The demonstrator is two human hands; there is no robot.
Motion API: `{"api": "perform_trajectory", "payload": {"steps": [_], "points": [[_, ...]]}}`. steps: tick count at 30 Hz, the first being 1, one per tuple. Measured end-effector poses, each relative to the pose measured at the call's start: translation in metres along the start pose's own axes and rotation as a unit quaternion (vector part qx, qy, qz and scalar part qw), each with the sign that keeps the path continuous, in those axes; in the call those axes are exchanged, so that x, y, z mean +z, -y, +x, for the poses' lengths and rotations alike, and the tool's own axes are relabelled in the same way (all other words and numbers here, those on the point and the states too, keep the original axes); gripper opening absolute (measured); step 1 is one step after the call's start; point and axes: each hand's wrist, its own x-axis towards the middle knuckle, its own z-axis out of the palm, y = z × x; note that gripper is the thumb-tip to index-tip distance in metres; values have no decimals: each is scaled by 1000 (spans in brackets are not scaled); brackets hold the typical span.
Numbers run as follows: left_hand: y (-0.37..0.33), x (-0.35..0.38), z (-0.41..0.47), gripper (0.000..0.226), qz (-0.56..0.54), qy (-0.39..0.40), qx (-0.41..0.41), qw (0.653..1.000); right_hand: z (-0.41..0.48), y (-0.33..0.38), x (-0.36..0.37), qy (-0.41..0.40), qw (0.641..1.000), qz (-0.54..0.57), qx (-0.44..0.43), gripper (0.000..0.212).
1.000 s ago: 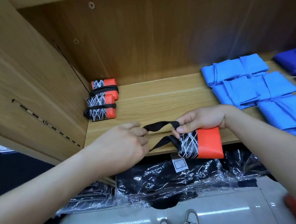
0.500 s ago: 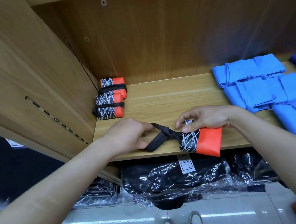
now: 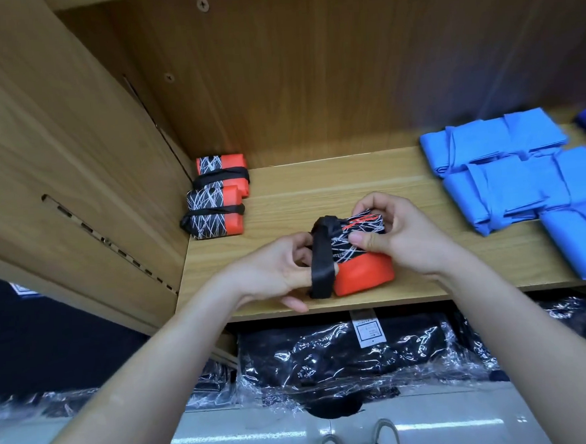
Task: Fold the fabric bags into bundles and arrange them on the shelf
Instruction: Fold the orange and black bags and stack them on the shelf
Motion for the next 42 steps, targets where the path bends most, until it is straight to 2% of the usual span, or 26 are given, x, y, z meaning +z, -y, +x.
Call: {"api": "perform_trajectory", "payload": {"steps": [4,7,10,17,21,23,26,28,30,33,35,37,42], "points": [[7,12,8,52,-25,-28,15,999,-3,-14,18,-132,989,66,-15,26],[16,23,13,46,-43,-68,34,996,-4,-16,25,-191,973,127,-9,27],[20,34,15,30,-66,-125,53,989,-5,-16,32,-247,960,132,1,23],[19,57,15,19,-132,-217,74,964,-5,-13,49,-301,909,285,48,24],[15,60,10,11,-250,-181,28,951,-9,-13,53,-311,895,314,55,20],[15,62,7,15,-316,-141,29,938,-11,-13,54,-321,894,311,46,17],[16,66,4,17,-374,-126,44,918,-11,-12,52,-334,919,210,5,15],[16,72,4,17,-390,-180,55,901,-9,-10,50,-358,920,155,-24,15],[16,80,5,22,-382,-248,75,887,-7,-8,47,-381,911,153,-39,17],[17,83,4,28,-305,-297,108,898,-6,-5,44,-369,922,105,-55,19],[18,78,2,32,-196,-330,133,914,-9,-2,40,-332,935,104,-66,20],[13,68,1,41,-114,-363,151,912,-11,0,38,-289,950,90,-84,22],[-5,41,2,59,-77,-311,102,942,-15,-3,33,-147,983,10,-106,23]]}}
